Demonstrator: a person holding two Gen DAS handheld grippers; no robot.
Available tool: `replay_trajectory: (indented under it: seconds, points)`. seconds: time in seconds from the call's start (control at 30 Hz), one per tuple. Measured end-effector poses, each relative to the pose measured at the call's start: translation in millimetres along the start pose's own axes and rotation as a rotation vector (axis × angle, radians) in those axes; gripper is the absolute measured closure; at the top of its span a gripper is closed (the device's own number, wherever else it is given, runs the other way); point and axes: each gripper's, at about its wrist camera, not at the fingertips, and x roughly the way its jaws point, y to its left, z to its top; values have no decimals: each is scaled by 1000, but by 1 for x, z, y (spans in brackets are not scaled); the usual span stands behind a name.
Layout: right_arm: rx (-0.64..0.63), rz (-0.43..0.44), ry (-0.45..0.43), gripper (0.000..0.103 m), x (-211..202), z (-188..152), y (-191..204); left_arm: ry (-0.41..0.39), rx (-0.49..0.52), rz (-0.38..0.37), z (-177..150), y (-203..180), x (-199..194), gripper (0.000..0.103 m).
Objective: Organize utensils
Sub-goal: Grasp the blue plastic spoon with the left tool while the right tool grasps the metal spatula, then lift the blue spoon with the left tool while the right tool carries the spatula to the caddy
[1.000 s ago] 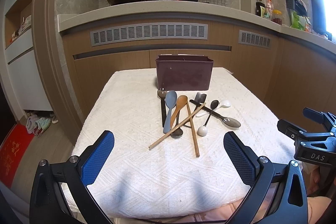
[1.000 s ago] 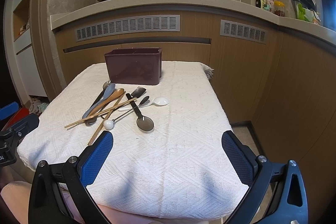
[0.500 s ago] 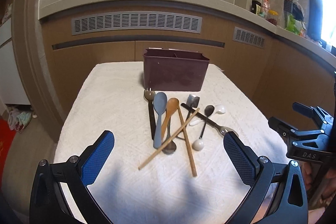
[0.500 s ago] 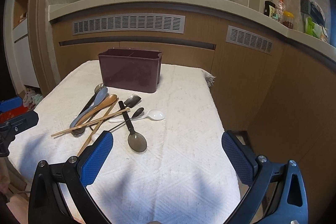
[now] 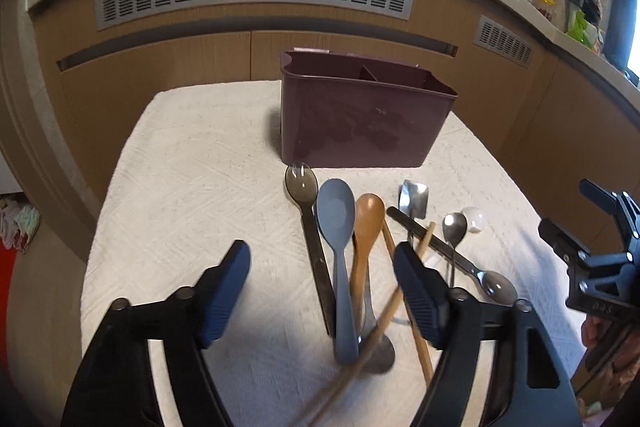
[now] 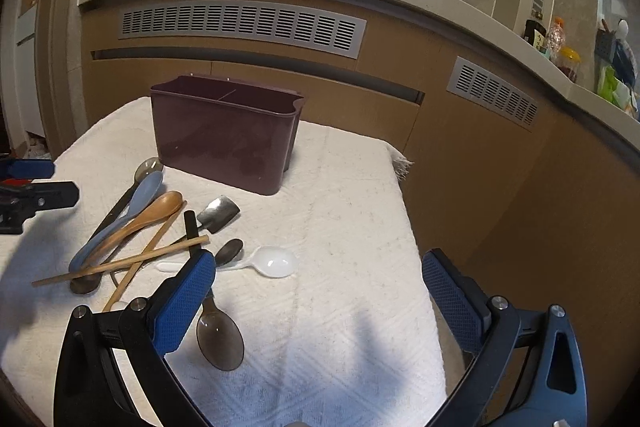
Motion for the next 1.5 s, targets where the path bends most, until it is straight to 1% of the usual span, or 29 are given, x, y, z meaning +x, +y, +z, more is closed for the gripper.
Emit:
replay_trajectory:
  seconds: [0.07, 0.13, 0.17, 0.2, 0.27, 0.4, 0.47, 0.6, 0.63, 0.73, 0.77, 0.8, 0.87, 0.97, 1.07, 1.13, 1.2, 1.23, 1.33, 1.4, 1.43, 1.5]
  points:
    - [6, 19, -11, 0, 6, 1, 0, 26, 26, -34, 8, -3, 14, 44]
    - [23, 43, 10, 0, 15, 1, -1, 59, 51, -106, 16, -7, 27, 50]
    - [26, 60, 27, 4, 19, 2, -1, 78, 61, -133, 22, -8, 34, 51]
    - [24, 78, 41, 7, 23, 1, 0, 87, 69, -142, 26, -8, 40, 50]
    - [14, 97, 61, 23, 28, -1, 3, 104, 84, -125, 36, -7, 52, 51]
    - [17, 139, 101, 33, 36, -7, 6, 181, 54, -146, 46, -3, 78, 51]
    - [35, 159, 122, 34, 39, -9, 3, 202, 52, -124, 47, -4, 88, 51]
    - [53, 157, 151, 34, 45, -12, 0, 230, 60, -66, 46, -9, 101, 51]
    - [55, 165, 159, 34, 46, -12, 0, 224, 63, -53, 45, -10, 102, 51]
    - [59, 200, 177, 34, 48, -11, 1, 225, 73, -41, 42, -14, 101, 51]
    - [61, 207, 178, 34, 49, -8, 1, 222, 76, -43, 41, -16, 100, 54]
    - [68, 218, 180, 34, 49, -4, 3, 217, 83, -40, 38, -18, 99, 69]
    - [82, 227, 183, 34, 52, 6, 7, 200, 68, -40, 35, -17, 96, 68]
    - [101, 231, 197, 34, 67, 23, 19, 134, -6, -47, 30, -2, 80, 68]
    - [167, 263, 254, 34, 91, 34, 31, 48, -67, -37, 24, 15, 51, 68]
    - [208, 260, 293, 34, 106, 36, 39, -10, -94, -17, 22, 23, 33, 68]
    - [255, 241, 329, 41, 121, 38, 48, -62, -119, -10, 21, 29, 18, 68]
    - [271, 220, 347, 46, 129, 39, 53, -85, -128, -5, 20, 32, 12, 68]
    - [305, 189, 385, 48, 145, 42, 65, -144, -147, 7, 18, 37, -3, 68]
    - [276, 130, 375, 48, 149, 45, 76, -164, -167, -6, 18, 40, -10, 68]
    - [258, 119, 372, 49, 151, 46, 81, -168, -177, -17, 17, 42, -11, 68]
    - [205, 99, 360, 59, 153, 47, 90, -171, -187, -28, 15, 45, -14, 68]
